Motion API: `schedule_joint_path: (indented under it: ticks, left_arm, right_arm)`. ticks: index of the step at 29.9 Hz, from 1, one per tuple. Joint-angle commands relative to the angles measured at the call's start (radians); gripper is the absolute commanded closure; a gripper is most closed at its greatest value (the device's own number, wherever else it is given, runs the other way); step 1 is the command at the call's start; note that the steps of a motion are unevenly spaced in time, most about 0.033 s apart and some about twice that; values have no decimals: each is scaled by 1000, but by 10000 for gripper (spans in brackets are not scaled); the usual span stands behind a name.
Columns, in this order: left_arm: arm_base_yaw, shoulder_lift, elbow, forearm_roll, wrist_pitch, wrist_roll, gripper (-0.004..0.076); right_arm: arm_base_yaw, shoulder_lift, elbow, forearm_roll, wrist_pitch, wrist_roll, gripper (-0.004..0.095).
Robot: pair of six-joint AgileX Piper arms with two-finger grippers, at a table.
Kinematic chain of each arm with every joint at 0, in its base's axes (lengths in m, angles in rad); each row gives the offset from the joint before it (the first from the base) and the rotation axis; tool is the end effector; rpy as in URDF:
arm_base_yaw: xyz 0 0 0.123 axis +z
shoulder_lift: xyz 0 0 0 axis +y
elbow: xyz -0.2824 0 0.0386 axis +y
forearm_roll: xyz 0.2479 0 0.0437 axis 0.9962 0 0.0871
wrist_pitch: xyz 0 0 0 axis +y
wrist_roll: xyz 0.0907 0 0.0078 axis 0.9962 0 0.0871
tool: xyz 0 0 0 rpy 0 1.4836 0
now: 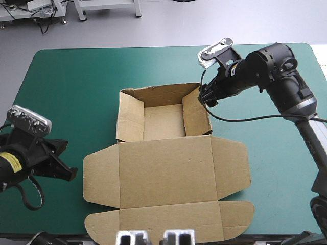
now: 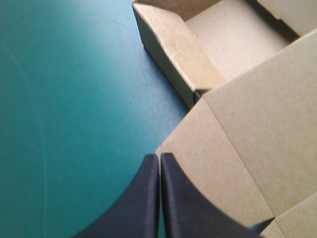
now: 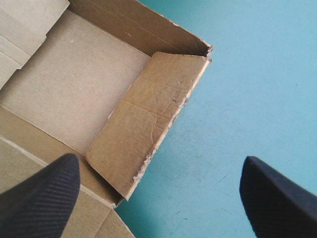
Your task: Fold the box
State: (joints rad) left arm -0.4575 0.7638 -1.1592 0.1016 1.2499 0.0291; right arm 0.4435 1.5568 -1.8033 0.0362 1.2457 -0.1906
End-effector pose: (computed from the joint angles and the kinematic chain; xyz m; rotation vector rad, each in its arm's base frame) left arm 0.0935 -0.0363 0.4191 0.5521 2.2674 -0.0852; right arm 0.2877 0.1401 0.4368 -0.7760 2.3643 0.1545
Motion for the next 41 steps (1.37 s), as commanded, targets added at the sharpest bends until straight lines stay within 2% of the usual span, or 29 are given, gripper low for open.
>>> schedule_joint_path:
  ticks: [1, 7, 10, 14, 17, 20, 21, 23, 28, 29, 36, 38, 41]
  left_arm:
    - [-8, -53, 112, -5, 44, -29, 728]
    - [-8, -105, 314, -5, 36, -62, 728]
    - [-8, -126, 334, -5, 34, -72, 728]
    - [-8, -160, 334, 0, 33, -72, 728]
    - [-8, -183, 334, 0, 33, -72, 728]
    - [-8, -187, 334, 0, 33, -72, 728]
    - [-8, -187, 334, 0, 33, -72, 728]
    - [-8, -187, 334, 0, 29, -72, 728]
    - [-8, -187, 334, 0, 25, -78, 728]
    - [-8, -187, 334, 0, 25, -78, 728]
    - [-8, -185, 334, 0, 18, -74, 728]
    - [-8, -185, 334, 0, 18, -74, 728]
    - [-8, -185, 334, 0, 18, -74, 728]
  right_arm:
    - [1, 9, -26, -6, -6, -9, 117]
    - [-1, 146, -26, -3, -25, -5, 117]
    - [-25, 228, -26, 23, -33, 18, 117]
    - [-72, 326, -26, 135, -27, 30, 117]
    - [-77, 375, -26, 172, -31, 30, 145]
    - [-77, 406, -26, 183, -43, 34, 248]
    - [-77, 415, -26, 183, -45, 37, 309]
    - [-79, 428, -26, 183, -53, 37, 447]
    - [-81, 443, -28, 183, -65, -16, 893]
    - [-81, 443, -28, 181, -68, -36, 929]
    - [-115, 443, -150, 45, -38, -79, 933]
    - [-156, 443, -223, -6, -27, -84, 932]
    - [-254, 443, -323, -7, -29, -67, 932]
